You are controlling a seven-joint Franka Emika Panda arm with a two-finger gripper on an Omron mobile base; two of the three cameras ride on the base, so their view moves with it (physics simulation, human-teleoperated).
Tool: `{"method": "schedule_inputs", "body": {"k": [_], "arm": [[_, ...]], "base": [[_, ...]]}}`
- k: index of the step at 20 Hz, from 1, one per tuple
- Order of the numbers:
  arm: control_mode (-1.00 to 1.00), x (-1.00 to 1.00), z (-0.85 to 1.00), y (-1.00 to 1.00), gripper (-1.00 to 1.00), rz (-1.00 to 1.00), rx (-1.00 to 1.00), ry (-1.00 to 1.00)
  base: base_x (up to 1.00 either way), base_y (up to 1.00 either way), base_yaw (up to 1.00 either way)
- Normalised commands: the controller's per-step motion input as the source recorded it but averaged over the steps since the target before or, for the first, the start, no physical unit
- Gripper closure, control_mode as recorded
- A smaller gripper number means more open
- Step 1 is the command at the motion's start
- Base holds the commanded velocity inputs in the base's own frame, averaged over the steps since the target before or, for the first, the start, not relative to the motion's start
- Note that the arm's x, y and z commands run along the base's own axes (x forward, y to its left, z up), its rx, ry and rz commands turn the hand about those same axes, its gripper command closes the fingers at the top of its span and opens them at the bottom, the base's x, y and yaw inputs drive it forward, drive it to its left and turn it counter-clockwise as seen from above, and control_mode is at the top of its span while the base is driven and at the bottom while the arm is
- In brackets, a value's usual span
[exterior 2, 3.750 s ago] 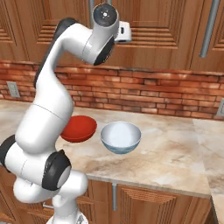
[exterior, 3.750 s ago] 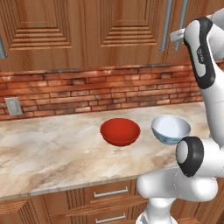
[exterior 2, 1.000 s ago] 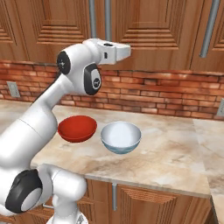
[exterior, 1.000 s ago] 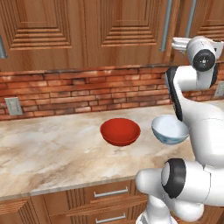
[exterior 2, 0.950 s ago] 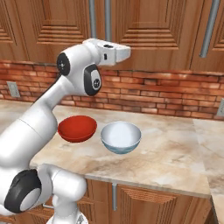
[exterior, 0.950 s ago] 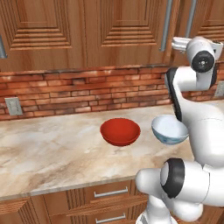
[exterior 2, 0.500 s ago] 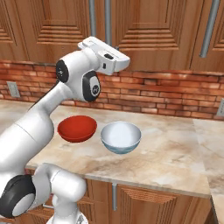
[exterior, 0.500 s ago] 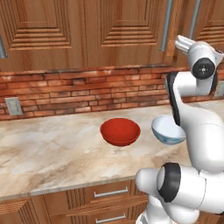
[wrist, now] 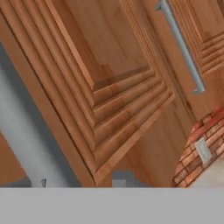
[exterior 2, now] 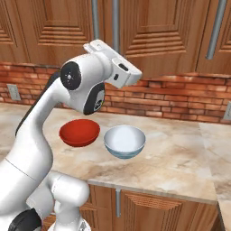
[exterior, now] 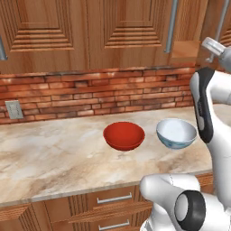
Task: Open the cabinet. Pick the bowls from the counter and place them in the cabinet. Then close the cabinet.
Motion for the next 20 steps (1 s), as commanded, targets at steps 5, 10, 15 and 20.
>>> {"method": "schedule_inputs", "body": {"k": [5, 10, 15, 20], "arm": [[-1.00, -1.00, -0.07, -1.00, 1.00, 0.06, 0.29, 0.13], [-1.00, -1.00, -0.32, -1.00, 1.00, 0.02, 0.26, 0.06], [-1.00, -1.00, -0.60, -0.85, 1.00, 0.00, 0.10, -0.08], [-1.00, -1.00, -0.36, 0.32, -1.00, 0.00, -0.06, -0.29]], "base": [[0.00, 0.00, 0.00], [0.00, 0.00, 0.00], [0.00, 0.00, 0.00], [0.00, 0.00, 0.00]]}}
